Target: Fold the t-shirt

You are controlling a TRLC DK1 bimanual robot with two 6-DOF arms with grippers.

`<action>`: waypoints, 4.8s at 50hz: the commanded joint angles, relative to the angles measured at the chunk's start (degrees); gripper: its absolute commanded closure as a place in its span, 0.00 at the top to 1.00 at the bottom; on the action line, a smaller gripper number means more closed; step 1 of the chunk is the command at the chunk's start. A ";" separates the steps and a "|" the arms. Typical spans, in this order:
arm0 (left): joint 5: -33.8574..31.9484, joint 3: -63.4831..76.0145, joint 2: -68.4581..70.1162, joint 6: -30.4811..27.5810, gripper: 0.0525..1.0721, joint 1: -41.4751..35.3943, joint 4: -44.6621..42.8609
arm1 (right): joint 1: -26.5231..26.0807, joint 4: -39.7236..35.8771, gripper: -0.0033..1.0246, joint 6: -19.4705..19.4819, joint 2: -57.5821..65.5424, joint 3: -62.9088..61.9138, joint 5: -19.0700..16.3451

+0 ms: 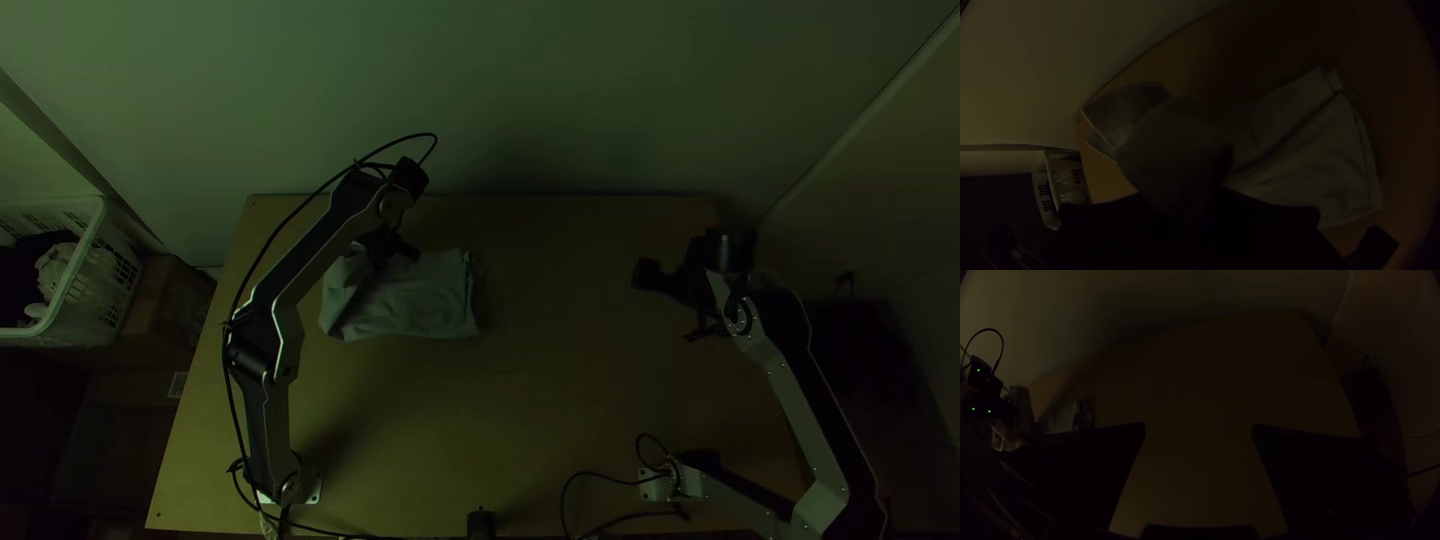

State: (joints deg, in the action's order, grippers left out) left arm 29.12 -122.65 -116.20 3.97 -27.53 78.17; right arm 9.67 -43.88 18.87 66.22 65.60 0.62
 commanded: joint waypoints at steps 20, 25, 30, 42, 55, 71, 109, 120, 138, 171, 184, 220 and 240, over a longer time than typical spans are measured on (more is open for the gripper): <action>0.67 -6.02 -10.80 9.74 0.95 -15.71 0.84 | 0.79 2.39 0.95 3.36 -3.02 -5.93 0.26; -0.30 -7.78 -10.10 11.85 0.95 -18.35 0.14 | 0.88 3.36 0.95 3.27 -3.29 -7.51 0.26; -3.20 -7.78 -8.16 12.82 0.95 -18.97 -1.27 | 0.79 4.33 0.95 3.10 -3.55 -9.00 0.26; -5.57 -7.60 -4.82 13.61 0.95 -17.38 -1.27 | 0.79 7.40 0.95 1.52 -3.64 -9.00 0.34; -7.50 -7.43 0.98 12.29 0.95 -14.57 -1.71 | 0.88 11.01 0.95 -2.44 -2.76 -5.13 0.26; -12.86 -5.14 12.49 10.10 0.95 -4.81 -2.06 | 1.14 12.68 0.96 -8.94 -2.14 3.57 0.26; -22.09 37.57 56.17 -5.90 0.95 25.42 -25.88 | 0.52 21.55 0.96 -17.12 -12.25 10.77 0.17; -22.09 53.66 68.83 -5.72 0.95 26.83 -36.60 | 0.35 27.00 0.96 -17.64 -23.85 -2.41 0.26; -21.65 77.03 89.84 -4.49 0.95 27.53 -46.27 | 0.08 32.19 0.94 -18.35 -45.56 -24.91 0.34; -20.60 106.21 116.29 -5.29 0.95 28.14 -66.57 | -0.36 45.99 0.96 -20.89 -66.22 -47.41 0.34; -20.60 115.00 116.38 -6.52 0.95 27.88 -73.95 | -0.88 52.32 0.95 -19.31 -66.39 -56.46 0.34; -21.30 119.57 116.29 -9.15 0.95 29.02 -69.47 | -4.84 42.91 0.96 -13.42 -66.30 -65.08 0.26; -21.30 119.57 116.29 -9.15 0.95 29.02 -69.47 | -4.84 42.91 0.96 -13.42 -66.30 -65.08 0.26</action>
State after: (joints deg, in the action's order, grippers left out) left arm 7.92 -5.21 -0.32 -4.38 1.26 6.11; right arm 5.10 0.34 4.49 0.21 1.21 0.62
